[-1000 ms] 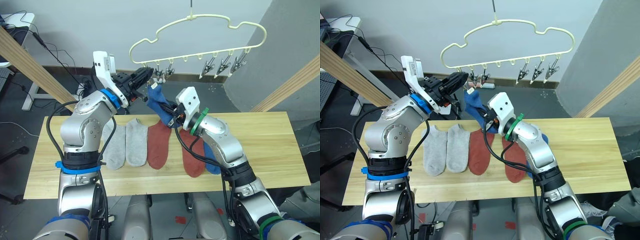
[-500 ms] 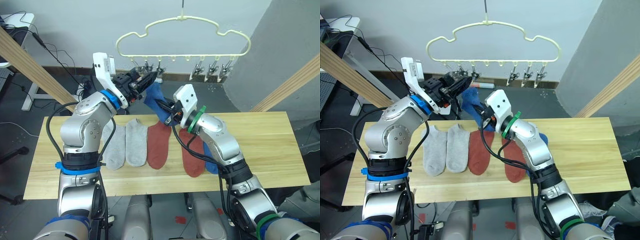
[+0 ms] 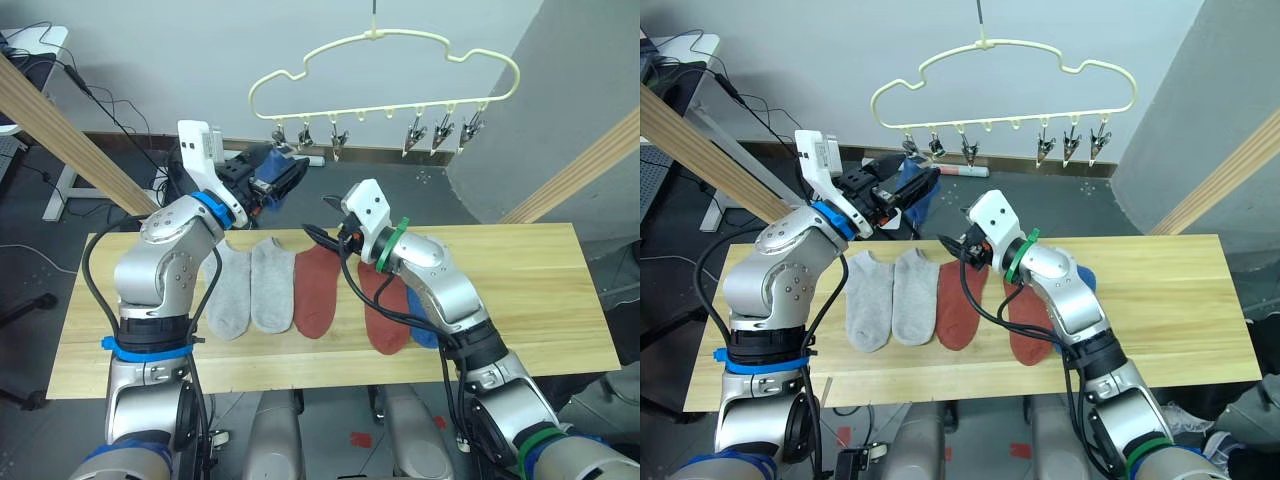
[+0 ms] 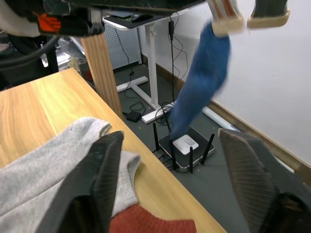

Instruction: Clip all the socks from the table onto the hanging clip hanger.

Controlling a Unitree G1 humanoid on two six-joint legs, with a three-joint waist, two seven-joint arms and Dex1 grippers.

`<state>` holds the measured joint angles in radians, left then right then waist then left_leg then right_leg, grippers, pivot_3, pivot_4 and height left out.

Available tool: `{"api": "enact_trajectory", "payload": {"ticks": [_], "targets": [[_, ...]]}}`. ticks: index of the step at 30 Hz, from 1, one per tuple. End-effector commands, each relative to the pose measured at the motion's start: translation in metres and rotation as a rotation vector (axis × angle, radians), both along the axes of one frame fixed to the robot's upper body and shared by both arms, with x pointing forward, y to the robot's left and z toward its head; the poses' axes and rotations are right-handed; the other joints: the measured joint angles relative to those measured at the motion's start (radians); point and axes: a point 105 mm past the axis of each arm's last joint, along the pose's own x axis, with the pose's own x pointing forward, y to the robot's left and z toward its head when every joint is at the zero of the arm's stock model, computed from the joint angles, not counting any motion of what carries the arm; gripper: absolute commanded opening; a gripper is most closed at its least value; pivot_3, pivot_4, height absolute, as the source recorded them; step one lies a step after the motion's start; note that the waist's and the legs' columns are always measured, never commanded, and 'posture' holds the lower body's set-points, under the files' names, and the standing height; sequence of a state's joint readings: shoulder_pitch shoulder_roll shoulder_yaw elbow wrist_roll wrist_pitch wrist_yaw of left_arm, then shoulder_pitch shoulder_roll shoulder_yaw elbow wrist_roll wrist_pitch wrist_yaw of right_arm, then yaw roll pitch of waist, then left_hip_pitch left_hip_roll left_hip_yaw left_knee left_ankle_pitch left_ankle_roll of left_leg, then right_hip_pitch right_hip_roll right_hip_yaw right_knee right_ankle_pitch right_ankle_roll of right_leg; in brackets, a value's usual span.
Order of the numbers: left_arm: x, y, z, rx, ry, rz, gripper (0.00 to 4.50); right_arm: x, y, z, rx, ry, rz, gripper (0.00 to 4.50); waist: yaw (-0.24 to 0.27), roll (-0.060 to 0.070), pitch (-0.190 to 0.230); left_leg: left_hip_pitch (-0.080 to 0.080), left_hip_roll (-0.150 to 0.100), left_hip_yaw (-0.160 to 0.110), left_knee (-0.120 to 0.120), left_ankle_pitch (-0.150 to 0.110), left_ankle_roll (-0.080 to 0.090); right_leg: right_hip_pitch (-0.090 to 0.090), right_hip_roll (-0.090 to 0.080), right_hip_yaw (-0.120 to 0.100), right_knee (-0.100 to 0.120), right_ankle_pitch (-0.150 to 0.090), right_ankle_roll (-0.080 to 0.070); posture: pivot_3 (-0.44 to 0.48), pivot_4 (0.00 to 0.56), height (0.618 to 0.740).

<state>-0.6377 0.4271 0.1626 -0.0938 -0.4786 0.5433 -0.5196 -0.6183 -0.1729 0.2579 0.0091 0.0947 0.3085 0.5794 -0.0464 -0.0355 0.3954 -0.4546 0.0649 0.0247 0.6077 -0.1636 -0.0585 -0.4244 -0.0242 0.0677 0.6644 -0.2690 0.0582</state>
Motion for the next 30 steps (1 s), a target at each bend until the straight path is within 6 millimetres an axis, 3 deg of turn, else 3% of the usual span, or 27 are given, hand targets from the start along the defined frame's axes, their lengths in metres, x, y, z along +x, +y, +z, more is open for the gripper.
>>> {"api": "enact_trajectory", "payload": {"ticks": [1, 6, 10, 14, 22, 30], "targets": [[-0.011, 0.007, 0.011, 0.07, -0.133, 0.064, 4.12, -0.022, -0.015, 0.011, -0.032, -0.049, 0.036, 3.25, 0.001, 0.0, 0.0, 0.0, 0.0, 0.0, 0.0, 0.0, 0.0, 0.0, 0.0, 0.0, 0.0, 0.0, 0.0, -0.08, 0.399, 0.74], [-0.026, 0.005, 0.007, 0.121, -0.229, 0.088, 4.12, -0.053, -0.045, 0.019, -0.09, -0.048, 0.064, 3.25, 0.004, 0.0, 0.0, 0.0, 0.0, 0.0, 0.0, 0.0, -0.001, 0.0, 0.0, 0.0, 0.0, 0.0, 0.0, -0.079, 0.399, 0.74], [-0.039, -0.011, 0.001, 0.146, -0.289, 0.028, 4.12, -0.073, -0.067, 0.034, -0.094, -0.033, 0.069, 3.25, 0.006, 0.0, 0.0, 0.0, 0.0, 0.0, 0.0, -0.001, 0.0, 0.0, 0.0, 0.001, 0.0, 0.0, 0.0, -0.088, 0.401, 0.74], [-0.039, -0.017, -0.002, 0.108, -0.309, 0.055, 4.12, -0.09, -0.087, 0.041, -0.129, -0.019, 0.064, 3.25, 0.006, 0.0, 0.0, 0.0, 0.0, 0.0, 0.0, -0.002, 0.002, 0.0, 0.0, 0.0, 0.0, 0.0, 0.0, -0.1, 0.401, 0.74], [-0.036, -0.026, -0.008, 0.066, -0.32, 0.107, 1.64, -0.1, -0.101, 0.053, -0.14, 0.0, 0.022, 3.29, -0.002, 0.0, 0.0, 0.0, 0.0, 0.0, 0.001, -0.002, 0.003, 0.001, 0.0, 0.001, 0.0, -0.001, 0.002, -0.114, 0.397, 0.74], [-0.026, -0.022, -0.007, 0.044, -0.341, 0.194, 1.64, -0.094, -0.12, 0.065, -0.125, -0.011, -0.084, 3.29, -0.007, 0.0, 0.0, 0.0, 0.0, 0.0, 0.001, -0.002, 0.003, 0.001, 0.0, 0.001, 0.0, -0.003, 0.005, -0.129, 0.394, 0.74]]}}
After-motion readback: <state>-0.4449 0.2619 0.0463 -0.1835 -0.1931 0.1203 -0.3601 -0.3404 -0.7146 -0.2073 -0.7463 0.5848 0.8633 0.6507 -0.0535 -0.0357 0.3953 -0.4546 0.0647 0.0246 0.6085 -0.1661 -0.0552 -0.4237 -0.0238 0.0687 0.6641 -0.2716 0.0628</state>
